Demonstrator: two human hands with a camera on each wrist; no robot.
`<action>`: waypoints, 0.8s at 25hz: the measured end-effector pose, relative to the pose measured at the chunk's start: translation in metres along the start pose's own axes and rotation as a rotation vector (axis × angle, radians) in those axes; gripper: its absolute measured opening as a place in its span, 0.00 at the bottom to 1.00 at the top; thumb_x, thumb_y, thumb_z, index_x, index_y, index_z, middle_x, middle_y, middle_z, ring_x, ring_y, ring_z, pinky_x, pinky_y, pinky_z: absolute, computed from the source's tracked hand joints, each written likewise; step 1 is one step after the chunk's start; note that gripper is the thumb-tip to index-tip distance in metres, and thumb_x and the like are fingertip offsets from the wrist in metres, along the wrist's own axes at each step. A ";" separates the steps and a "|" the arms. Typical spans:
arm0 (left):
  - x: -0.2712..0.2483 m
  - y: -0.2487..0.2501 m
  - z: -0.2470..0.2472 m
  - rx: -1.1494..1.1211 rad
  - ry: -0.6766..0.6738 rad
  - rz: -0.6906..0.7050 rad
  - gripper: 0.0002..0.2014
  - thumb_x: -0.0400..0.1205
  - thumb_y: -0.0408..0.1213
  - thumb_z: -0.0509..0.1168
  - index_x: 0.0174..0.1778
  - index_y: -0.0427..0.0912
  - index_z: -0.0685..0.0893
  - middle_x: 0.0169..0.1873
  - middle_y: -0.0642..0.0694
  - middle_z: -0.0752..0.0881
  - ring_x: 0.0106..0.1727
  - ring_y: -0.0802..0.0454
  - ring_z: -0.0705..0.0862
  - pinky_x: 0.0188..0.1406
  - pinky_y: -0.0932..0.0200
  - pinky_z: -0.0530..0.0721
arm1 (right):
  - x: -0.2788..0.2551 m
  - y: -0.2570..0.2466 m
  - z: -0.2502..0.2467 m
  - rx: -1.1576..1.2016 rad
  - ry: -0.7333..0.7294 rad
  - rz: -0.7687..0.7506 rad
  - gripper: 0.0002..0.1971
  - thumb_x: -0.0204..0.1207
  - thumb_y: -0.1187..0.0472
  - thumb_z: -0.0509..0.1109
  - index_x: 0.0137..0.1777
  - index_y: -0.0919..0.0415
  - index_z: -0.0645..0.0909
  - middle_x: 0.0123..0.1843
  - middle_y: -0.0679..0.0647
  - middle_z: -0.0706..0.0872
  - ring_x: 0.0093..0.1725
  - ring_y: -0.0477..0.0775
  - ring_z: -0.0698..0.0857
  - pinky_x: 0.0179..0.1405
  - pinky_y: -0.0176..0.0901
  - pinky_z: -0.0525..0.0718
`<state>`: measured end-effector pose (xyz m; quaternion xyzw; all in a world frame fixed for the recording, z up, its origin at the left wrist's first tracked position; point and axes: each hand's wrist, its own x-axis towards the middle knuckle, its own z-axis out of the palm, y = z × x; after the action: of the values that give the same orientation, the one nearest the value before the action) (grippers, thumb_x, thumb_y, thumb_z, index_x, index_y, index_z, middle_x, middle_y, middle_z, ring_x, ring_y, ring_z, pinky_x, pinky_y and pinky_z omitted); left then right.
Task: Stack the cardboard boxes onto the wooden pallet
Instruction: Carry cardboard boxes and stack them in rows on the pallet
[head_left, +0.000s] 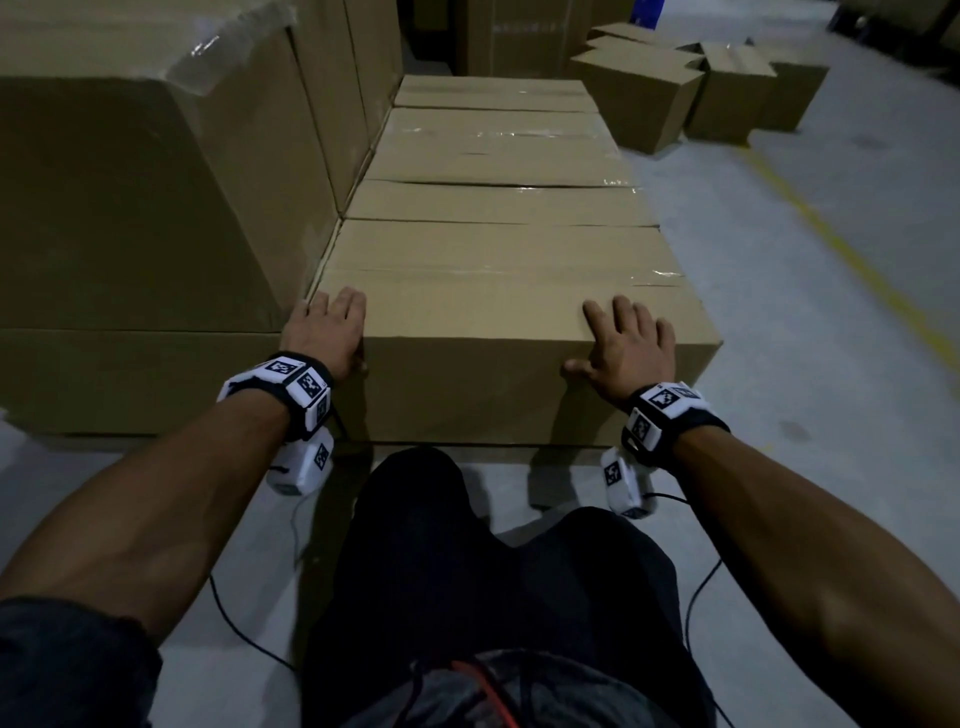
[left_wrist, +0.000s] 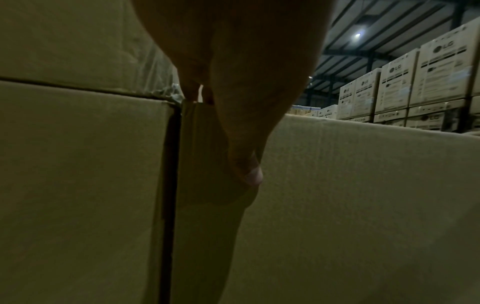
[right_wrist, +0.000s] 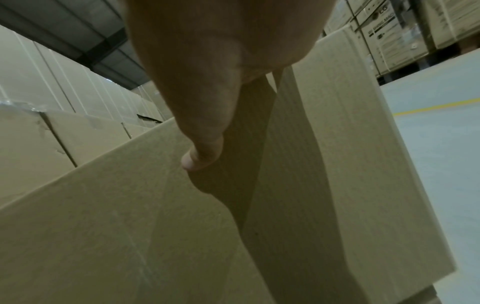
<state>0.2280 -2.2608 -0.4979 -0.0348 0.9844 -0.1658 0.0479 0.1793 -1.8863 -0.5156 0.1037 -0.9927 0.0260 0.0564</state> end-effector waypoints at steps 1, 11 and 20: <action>0.000 0.000 0.001 0.001 0.002 0.002 0.51 0.77 0.56 0.73 0.85 0.39 0.48 0.86 0.40 0.54 0.82 0.34 0.61 0.80 0.39 0.64 | 0.000 0.000 0.001 0.001 -0.001 0.002 0.43 0.76 0.31 0.66 0.86 0.42 0.51 0.89 0.58 0.53 0.87 0.64 0.53 0.83 0.68 0.53; -0.004 0.003 -0.004 -0.021 0.014 -0.009 0.49 0.77 0.53 0.74 0.84 0.37 0.51 0.85 0.38 0.57 0.80 0.33 0.63 0.79 0.40 0.66 | -0.003 0.008 -0.002 0.039 -0.012 0.036 0.46 0.75 0.31 0.69 0.86 0.43 0.50 0.89 0.58 0.51 0.87 0.64 0.50 0.84 0.70 0.51; -0.006 0.005 -0.001 -0.023 -0.009 -0.056 0.49 0.81 0.48 0.72 0.86 0.36 0.45 0.87 0.38 0.51 0.86 0.35 0.55 0.84 0.43 0.58 | -0.007 0.020 0.003 0.025 0.018 0.158 0.46 0.70 0.30 0.72 0.83 0.38 0.52 0.88 0.54 0.52 0.87 0.62 0.49 0.72 0.90 0.43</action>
<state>0.2335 -2.2552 -0.4981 -0.0635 0.9847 -0.1556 0.0471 0.1812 -1.8653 -0.5197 0.0257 -0.9968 0.0436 0.0617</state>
